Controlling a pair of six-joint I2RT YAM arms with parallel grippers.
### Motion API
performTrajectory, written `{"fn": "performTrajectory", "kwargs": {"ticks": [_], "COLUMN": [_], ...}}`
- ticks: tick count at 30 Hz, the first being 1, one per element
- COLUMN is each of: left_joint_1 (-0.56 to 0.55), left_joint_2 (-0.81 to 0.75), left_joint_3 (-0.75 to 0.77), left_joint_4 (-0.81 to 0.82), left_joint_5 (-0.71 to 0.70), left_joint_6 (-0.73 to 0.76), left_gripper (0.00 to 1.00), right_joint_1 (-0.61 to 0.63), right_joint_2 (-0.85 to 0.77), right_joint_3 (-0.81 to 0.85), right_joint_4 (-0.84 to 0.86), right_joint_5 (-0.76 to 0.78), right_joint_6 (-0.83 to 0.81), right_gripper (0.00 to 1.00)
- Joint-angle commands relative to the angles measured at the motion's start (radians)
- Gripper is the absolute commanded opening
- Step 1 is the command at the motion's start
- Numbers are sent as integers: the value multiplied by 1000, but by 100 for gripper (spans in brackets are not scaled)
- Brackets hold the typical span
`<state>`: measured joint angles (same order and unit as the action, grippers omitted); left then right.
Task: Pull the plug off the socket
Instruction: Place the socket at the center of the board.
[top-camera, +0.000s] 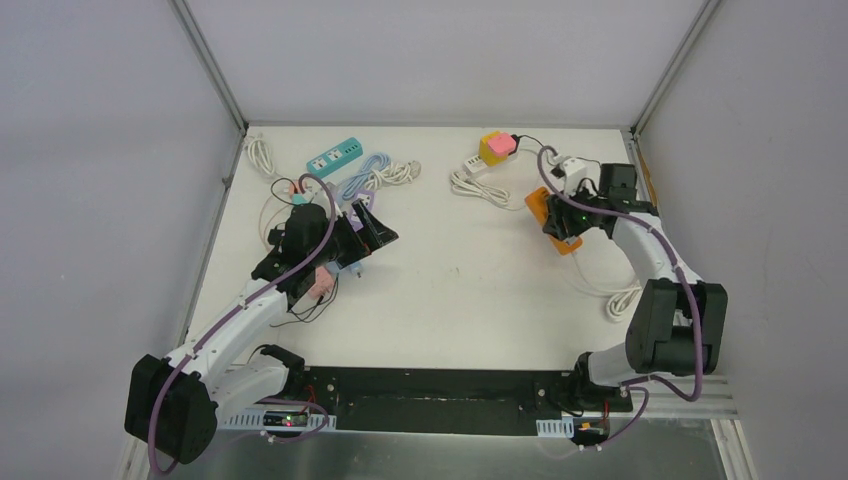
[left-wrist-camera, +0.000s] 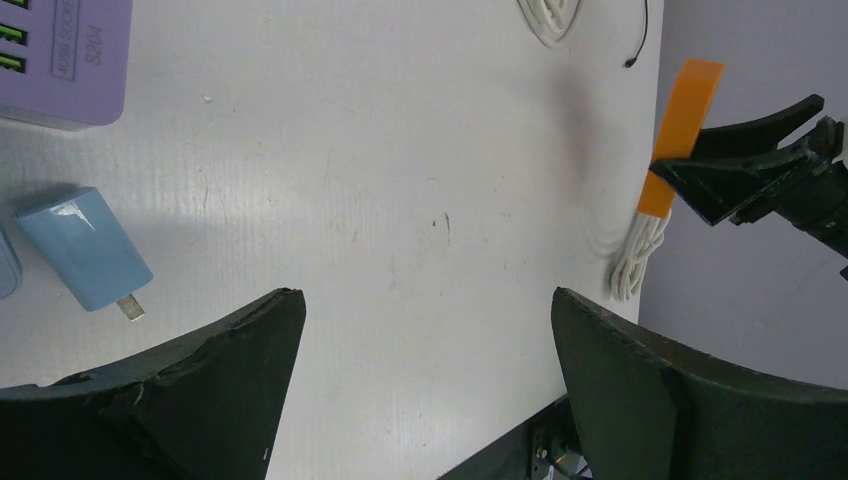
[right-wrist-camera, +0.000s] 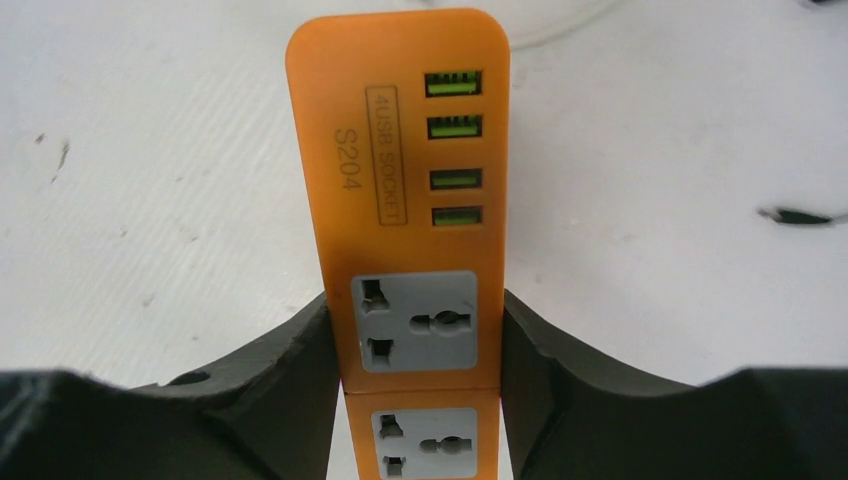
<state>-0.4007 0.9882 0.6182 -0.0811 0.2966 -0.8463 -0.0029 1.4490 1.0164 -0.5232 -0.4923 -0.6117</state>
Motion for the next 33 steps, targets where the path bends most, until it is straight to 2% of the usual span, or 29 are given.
{"fn": "performTrajectory", "kwargs": {"ticks": [1,13,18,22,27,29,33], "left_joint_1": [-10,-10,-10,-10,-10,-10,-10], "left_joint_2": [-3,4,6,4,4,3,0], "left_joint_3": [14,15,17,17,15,15,15], "left_joint_4": [44,49,49,49,49,49,48], "left_joint_5": [-3,-3,-2,-1,1,1,0], "left_joint_6": [-2,0,0,-2,-3,-5,-5], "left_gripper": [96,96,96,96,96,96,96], "right_joint_1": [-100,-224,-267,-301,-323,-329,-336], "right_joint_2": [-7,119,188,244,314,338,347], "right_joint_3": [12,-21,2,28,89,115,140], "right_joint_4": [164,363,369,364,330,303,278], "right_joint_5": [45,385,462,454,460,458,438], "right_joint_6": [223,545,610,654,677,677,667], "right_gripper": [0,0,0,0,18,31,64]}}
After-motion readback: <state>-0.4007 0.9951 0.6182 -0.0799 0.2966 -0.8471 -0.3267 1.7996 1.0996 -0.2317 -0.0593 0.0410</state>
